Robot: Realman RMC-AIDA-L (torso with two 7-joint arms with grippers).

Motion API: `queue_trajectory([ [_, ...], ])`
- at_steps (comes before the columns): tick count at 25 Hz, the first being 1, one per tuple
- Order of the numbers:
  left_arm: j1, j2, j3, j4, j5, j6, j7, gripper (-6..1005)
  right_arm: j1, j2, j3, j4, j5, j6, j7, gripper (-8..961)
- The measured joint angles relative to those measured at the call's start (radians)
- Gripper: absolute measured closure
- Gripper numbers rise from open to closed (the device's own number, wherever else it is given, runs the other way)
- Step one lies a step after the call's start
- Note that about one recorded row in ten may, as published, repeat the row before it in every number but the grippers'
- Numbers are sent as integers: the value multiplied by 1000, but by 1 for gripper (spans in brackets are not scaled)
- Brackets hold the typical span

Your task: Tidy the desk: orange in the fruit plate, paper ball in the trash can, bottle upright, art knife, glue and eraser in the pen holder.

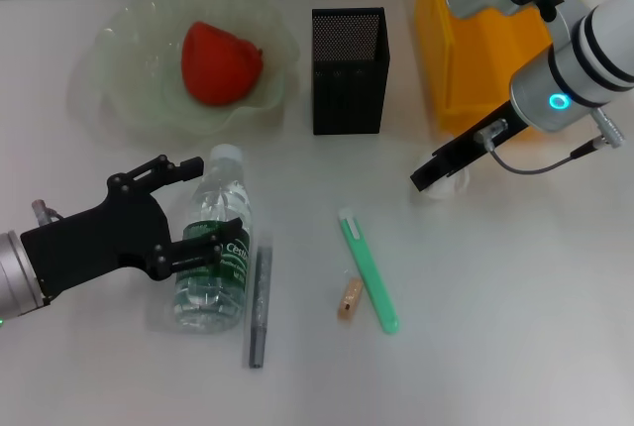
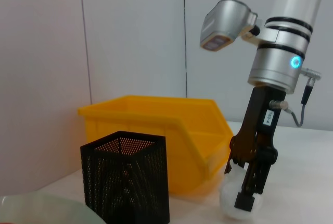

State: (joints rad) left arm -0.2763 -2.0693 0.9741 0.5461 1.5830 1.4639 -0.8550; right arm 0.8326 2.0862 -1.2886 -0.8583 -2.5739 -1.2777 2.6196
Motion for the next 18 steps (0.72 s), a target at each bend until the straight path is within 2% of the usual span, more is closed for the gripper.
queue_trajectory([
  [4,0,0,0,0,0,-6,0,142,-16,0,2,-51,0,-40,4,299],
  [6,-1,0,0,0,0,-8,1,142,-29,1,4,-90,2,-69,8,434],
  [10,-3,0,0,0,0,-7,1,142,-107,0,15,-347,27,-181,36,434],
  [11,-4,0,0,0,0,-6,1,142,-159,-5,38,-518,32,-220,56,434],
  [12,-4,0,0,0,0,-4,1,142,-159,-5,38,-518,32,-220,56,435],
  [14,-4,0,0,0,-1,-2,1,142,-198,-7,95,-648,25,-224,54,435],
  [16,-4,-1,0,0,-4,1,1,142,-217,-13,208,-723,17,-171,-6,435],
  [18,-4,-1,0,0,-5,1,1,142,-213,-18,235,-706,18,-140,-34,435],
])
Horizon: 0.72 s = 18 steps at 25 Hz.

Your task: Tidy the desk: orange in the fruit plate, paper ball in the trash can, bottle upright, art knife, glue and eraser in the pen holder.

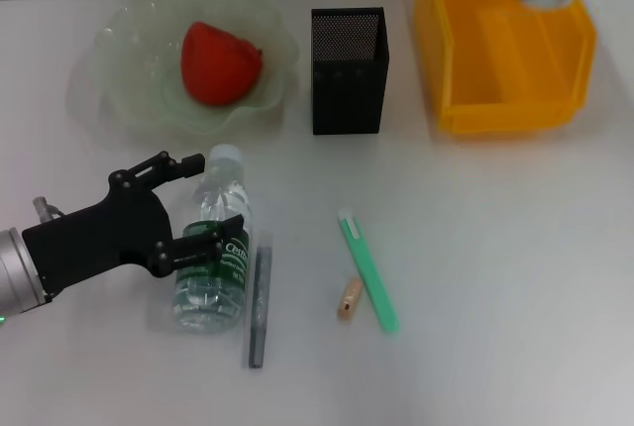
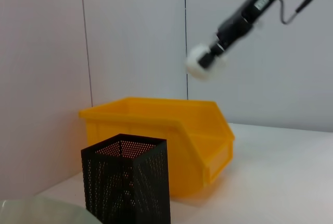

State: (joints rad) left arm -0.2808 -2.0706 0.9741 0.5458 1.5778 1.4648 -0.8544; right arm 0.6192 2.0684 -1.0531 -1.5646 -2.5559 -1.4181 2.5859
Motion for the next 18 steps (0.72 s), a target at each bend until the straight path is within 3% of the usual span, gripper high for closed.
queue_trajectory([
  [3,0,-2,0,-1,-3,2,0,142,23,-11,66,169,48,148,-127,435],
  [4,0,-2,0,-1,-3,3,0,143,23,-11,66,169,48,148,-127,435],
  [8,-5,-3,0,-1,-4,14,-1,143,80,-24,77,389,72,231,-181,436],
  [15,-15,0,-2,-1,-6,57,-16,143,80,-15,78,382,30,246,-157,360],
  [18,-16,1,-4,8,-6,79,-30,143,35,-2,78,298,56,237,-153,264],
])
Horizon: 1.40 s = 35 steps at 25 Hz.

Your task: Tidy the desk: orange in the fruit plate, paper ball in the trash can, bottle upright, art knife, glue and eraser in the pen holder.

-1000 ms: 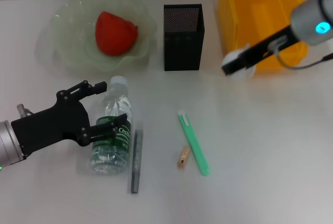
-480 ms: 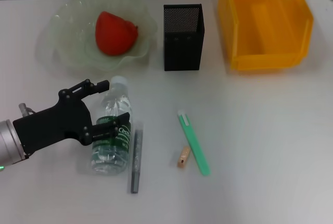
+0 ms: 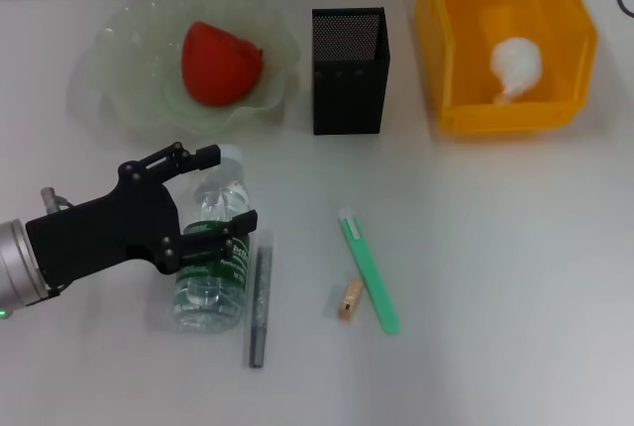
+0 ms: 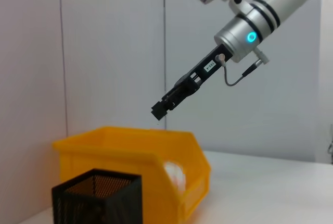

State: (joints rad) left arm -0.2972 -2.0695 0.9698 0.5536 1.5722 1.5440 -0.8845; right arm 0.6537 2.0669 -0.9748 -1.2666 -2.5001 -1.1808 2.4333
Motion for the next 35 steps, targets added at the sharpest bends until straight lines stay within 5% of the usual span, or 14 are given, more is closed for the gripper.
queue_trajectory([
  [5,0,-1,-3,19,0,26,-29,143,-79,12,-10,-109,58,-1,-18,166],
  [8,0,-1,-3,19,0,26,-29,143,-231,15,-59,-219,322,-16,-149,165],
  [9,0,-1,-3,19,0,26,-29,143,-231,15,-59,-219,322,-16,-149,165],
  [10,21,-5,0,117,-13,20,-194,143,-322,16,-84,-237,494,-39,-271,166],
  [12,55,-8,11,224,-25,-1,-341,143,-365,17,-97,-232,579,-49,-348,166],
  [14,55,-8,11,224,-25,-1,-341,143,-437,18,-130,-189,713,-77,-516,166],
  [16,144,-7,106,476,-23,-102,-605,143,-497,20,-167,-115,811,-116,-712,166],
  [18,191,-4,171,602,-9,-164,-712,144,-544,21,-199,27,877,-167,-921,167],
  [19,191,-4,171,602,-9,-164,-712,144,-544,21,-199,27,877,-167,-921,167],
  [22,266,-1,294,911,179,-295,-1095,144,-550,20,-201,209,917,-208,-1072,167],
  [24,264,-1,305,946,221,-299,-1165,144,-542,18,-198,329,940,-232,-1179,168],
  [27,229,-3,379,1089,443,-307,-1516,144,-537,18,-195,440,970,-246,-1285,168],
  [35,91,-6,551,1127,840,-319,-1952,144,-535,18,-152,549,986,-256,-1352,168],
])
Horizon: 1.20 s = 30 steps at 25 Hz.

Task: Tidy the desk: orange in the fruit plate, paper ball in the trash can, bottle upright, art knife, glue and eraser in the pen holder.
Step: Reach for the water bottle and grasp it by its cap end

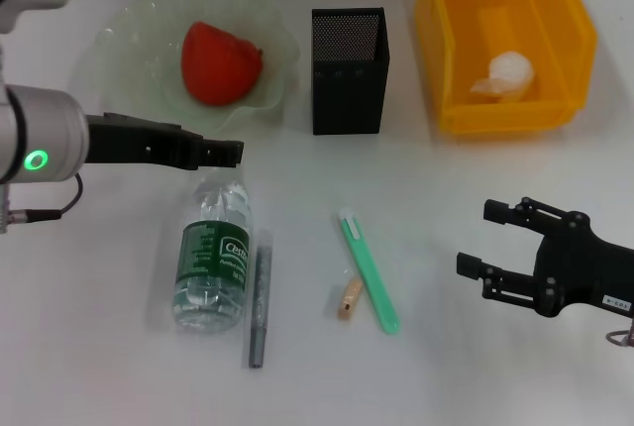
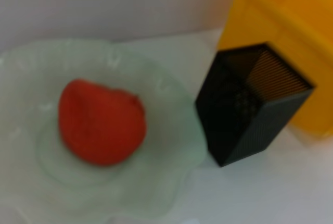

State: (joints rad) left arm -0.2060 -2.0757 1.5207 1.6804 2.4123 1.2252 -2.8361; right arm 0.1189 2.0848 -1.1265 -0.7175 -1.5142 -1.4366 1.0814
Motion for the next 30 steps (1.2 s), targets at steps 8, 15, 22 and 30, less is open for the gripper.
queue_trajectory([
  [8,-107,-4,14,-192,42,-60,-43,144,-2,-2,11,10,11,-21,-7,168],
  [15,-148,-4,11,-265,38,-98,-42,145,2,-3,11,9,11,-25,-8,168],
  [22,-224,-3,-10,-405,38,-126,-42,145,3,-3,11,11,11,-23,-5,168],
  [30,-257,-3,-4,-488,37,-173,-42,155,15,-3,11,38,11,-17,-4,168],
])
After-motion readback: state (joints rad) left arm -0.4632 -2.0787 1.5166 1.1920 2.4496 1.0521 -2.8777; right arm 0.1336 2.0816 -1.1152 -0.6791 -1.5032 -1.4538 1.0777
